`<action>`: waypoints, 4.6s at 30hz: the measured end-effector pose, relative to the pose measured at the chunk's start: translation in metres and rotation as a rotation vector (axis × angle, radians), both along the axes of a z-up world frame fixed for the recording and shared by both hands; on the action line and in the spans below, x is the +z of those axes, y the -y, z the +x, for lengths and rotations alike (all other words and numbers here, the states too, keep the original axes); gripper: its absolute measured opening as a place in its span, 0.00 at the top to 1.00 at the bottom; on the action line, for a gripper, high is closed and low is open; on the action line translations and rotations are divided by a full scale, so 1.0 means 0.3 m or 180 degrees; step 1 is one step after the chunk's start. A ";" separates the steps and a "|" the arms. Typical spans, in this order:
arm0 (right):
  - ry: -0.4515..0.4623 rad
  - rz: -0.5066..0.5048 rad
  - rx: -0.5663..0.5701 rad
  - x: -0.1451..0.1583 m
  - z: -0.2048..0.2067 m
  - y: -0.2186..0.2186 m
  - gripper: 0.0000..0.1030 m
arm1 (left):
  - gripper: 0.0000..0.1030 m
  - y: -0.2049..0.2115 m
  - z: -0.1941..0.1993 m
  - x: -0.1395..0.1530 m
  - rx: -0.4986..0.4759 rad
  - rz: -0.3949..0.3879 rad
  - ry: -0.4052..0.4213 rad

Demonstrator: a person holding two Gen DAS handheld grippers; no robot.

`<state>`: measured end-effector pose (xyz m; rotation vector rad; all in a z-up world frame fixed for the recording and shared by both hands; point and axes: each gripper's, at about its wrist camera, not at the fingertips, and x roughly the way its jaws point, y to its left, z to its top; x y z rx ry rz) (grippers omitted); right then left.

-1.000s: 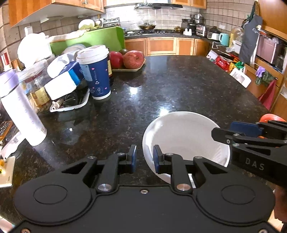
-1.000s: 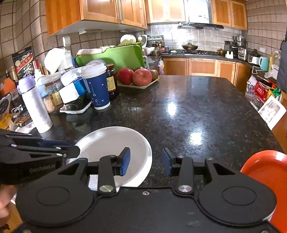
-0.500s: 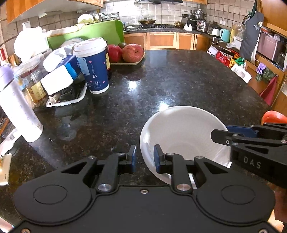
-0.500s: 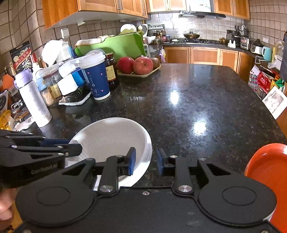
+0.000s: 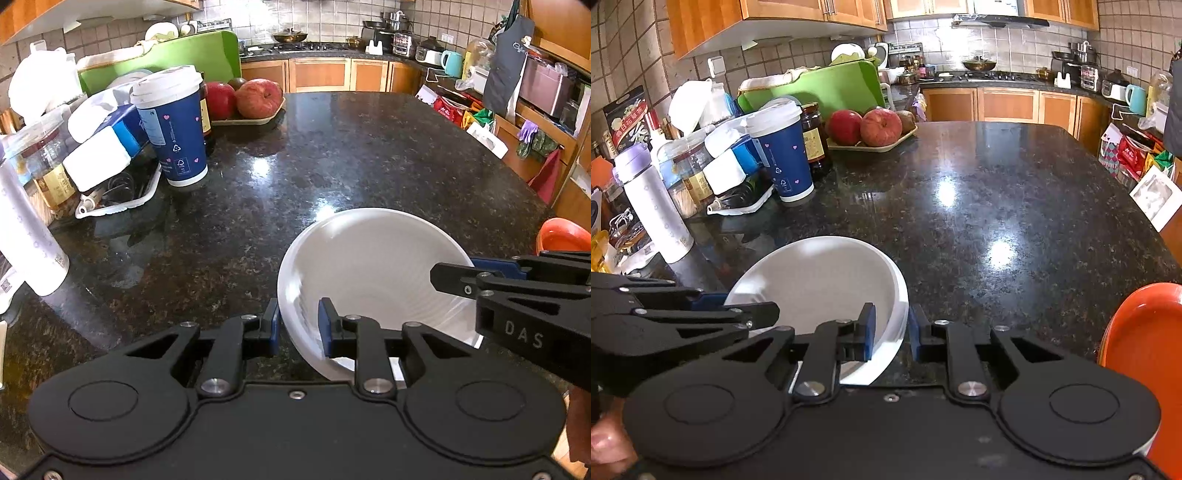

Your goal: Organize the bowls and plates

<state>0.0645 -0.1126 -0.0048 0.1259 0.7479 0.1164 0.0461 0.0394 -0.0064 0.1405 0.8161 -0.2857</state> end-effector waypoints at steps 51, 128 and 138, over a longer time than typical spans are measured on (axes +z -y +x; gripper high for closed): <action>0.0326 -0.0024 -0.0689 0.063 -0.147 -0.028 0.84 | 0.76 -0.006 -0.033 0.074 -0.0564 -0.0086 0.0145; 0.0436 0.0015 -0.0531 0.078 -0.332 0.858 0.62 | 0.53 0.717 -0.198 0.105 -0.0164 -0.0140 0.0151; 0.0546 -0.0024 -0.0475 0.094 -0.357 0.840 0.62 | 0.53 0.685 -0.236 0.118 0.0113 -0.0135 0.0186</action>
